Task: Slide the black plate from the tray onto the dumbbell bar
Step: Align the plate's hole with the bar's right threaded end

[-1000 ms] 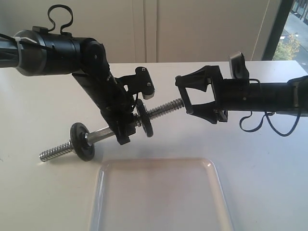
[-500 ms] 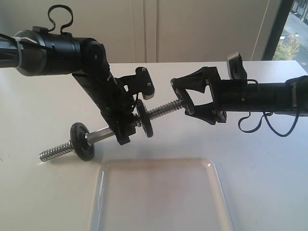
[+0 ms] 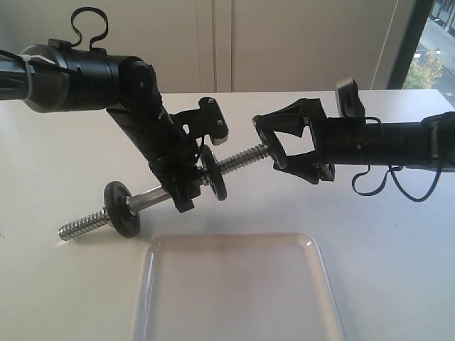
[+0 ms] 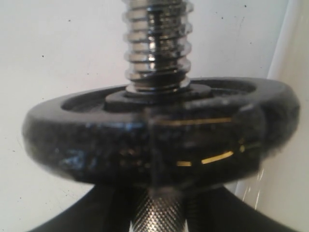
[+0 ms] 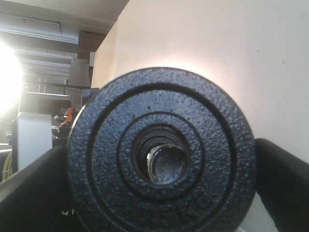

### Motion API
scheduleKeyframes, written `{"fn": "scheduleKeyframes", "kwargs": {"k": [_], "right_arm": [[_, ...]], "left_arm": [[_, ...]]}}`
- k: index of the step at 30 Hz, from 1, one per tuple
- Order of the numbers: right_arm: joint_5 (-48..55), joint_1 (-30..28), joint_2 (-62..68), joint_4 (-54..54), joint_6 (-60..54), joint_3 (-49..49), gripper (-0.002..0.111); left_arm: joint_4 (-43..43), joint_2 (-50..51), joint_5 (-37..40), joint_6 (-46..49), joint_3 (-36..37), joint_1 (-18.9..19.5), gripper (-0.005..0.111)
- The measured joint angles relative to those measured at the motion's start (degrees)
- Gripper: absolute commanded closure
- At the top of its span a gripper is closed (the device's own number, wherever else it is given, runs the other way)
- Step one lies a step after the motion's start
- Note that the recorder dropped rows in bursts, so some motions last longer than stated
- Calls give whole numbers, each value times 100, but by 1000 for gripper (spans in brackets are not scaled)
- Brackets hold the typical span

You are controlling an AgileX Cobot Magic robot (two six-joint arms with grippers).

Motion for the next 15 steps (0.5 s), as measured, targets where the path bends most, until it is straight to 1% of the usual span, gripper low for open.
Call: {"fn": "scheduleKeyframes", "kwargs": {"k": [15], "right_arm": [[0,0,0,21,0,0,108]], "left_arm": [[0,0,-28,-42,0,0,107]]}}
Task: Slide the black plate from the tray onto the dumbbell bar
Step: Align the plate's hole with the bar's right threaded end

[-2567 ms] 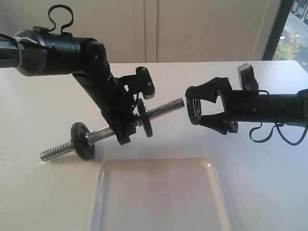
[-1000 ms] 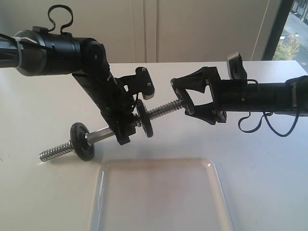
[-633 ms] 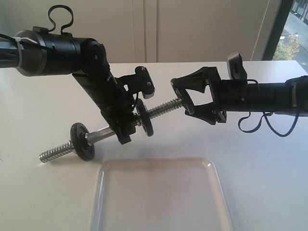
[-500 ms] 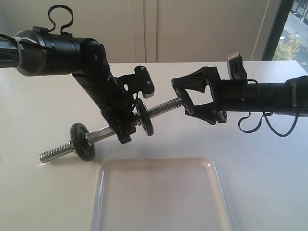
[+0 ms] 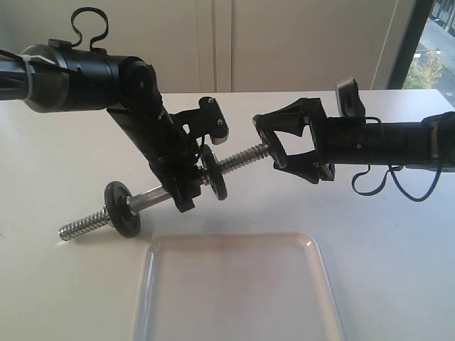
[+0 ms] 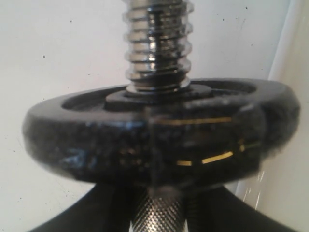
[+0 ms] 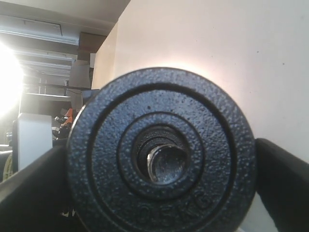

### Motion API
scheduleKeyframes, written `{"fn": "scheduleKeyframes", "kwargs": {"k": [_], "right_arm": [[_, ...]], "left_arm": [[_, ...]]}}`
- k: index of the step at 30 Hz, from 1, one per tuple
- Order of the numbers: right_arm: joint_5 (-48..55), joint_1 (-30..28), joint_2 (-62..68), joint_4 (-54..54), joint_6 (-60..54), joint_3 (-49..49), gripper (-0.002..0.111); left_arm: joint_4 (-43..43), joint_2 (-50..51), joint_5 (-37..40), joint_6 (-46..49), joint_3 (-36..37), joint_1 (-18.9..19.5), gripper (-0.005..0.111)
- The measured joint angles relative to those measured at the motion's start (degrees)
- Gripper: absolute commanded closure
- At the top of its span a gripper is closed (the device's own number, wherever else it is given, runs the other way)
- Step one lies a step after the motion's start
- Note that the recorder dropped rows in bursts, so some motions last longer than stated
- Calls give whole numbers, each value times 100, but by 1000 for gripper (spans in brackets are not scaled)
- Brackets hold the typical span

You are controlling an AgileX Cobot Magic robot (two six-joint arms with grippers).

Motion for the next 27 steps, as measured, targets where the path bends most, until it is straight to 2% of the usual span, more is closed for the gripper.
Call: {"fn": "scheduleKeyframes", "kwargs": {"k": [27], "right_arm": [[23,8,11,45,-102,0,108]], "left_arm": [[-201,0,-76,-85,0,113,107]]}}
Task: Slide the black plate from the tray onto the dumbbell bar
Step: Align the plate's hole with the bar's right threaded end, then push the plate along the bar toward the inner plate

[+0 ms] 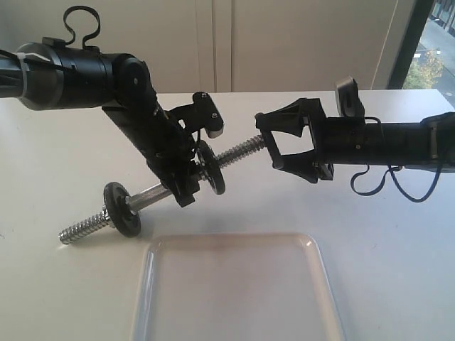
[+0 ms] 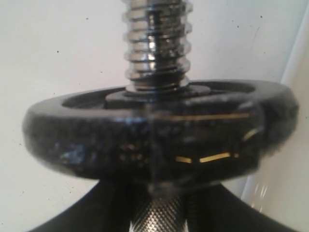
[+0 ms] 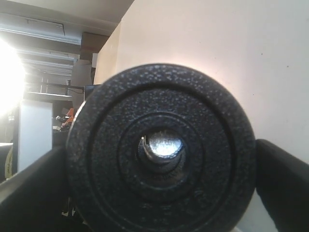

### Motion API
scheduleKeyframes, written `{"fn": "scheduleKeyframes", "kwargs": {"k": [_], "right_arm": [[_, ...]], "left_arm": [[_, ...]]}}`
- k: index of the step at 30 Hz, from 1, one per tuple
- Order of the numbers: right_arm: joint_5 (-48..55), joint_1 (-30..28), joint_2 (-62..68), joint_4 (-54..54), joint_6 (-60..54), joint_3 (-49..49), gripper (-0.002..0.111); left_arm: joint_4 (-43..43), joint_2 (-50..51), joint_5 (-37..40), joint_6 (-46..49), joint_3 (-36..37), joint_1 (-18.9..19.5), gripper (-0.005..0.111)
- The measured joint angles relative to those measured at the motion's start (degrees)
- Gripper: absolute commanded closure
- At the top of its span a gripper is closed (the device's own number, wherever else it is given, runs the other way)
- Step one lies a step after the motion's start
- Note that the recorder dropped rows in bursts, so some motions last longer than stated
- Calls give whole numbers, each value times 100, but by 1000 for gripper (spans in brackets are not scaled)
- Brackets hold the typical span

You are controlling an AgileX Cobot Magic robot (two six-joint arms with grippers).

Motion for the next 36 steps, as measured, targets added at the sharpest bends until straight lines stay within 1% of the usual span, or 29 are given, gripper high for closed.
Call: {"fn": "scheduleKeyframes", "kwargs": {"k": [5,10,19,36], "right_arm": [[11,0,7,0,0,0,108],[11,0,12,-41,0,0,108],[11,59,22,-78,0,0,108],[-28,586,234,48,-197,0,108]], "left_arm": [[-47,0,48,134,0,0,107],[-245,0,129,464,0,0,107],[-369,0,129,537,0,13,107],[-481,0,80,619,0,2,107]]}}
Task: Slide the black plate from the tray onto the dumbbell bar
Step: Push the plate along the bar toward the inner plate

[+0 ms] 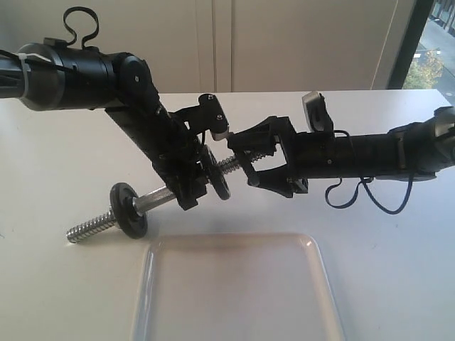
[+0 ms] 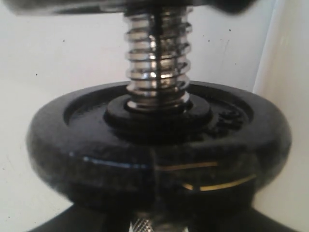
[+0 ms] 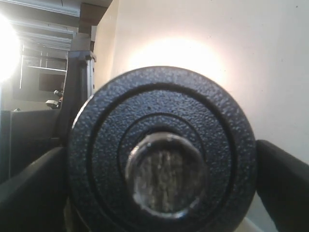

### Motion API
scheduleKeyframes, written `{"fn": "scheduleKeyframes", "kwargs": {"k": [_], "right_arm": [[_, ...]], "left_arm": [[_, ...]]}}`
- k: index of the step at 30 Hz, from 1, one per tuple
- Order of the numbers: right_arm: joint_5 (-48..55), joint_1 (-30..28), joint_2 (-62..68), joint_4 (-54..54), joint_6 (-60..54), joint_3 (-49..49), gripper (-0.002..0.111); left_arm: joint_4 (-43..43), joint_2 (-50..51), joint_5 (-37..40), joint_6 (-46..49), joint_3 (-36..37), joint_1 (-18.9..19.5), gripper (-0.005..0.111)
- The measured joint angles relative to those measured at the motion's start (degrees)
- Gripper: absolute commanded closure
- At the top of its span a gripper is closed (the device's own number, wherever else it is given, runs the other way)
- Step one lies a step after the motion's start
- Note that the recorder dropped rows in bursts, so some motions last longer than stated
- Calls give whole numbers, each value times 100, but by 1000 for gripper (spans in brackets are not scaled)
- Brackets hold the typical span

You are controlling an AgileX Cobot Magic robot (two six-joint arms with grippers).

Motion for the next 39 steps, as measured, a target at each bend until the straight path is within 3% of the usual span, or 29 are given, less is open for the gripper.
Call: {"fn": "scheduleKeyframes", "kwargs": {"k": [5,7,10,14,18,39], "right_arm": [[-104,188,23,55,-124,0,107],[-142,251,33,64,-213,0,102],[-197,330,32,79,-312,0,84],[-210,368,32,79,-394,0,47],[-210,368,32,79,-416,0,26],[-348,532,32,206,-236,0,24]], "left_arm": [[-27,0,0,21,0,0,107],[-27,0,12,29,0,0,107],[-30,0,24,44,0,0,107],[-40,0,32,59,0,0,107],[-40,0,32,59,0,0,107],[-40,0,47,59,0,0,107]]}}
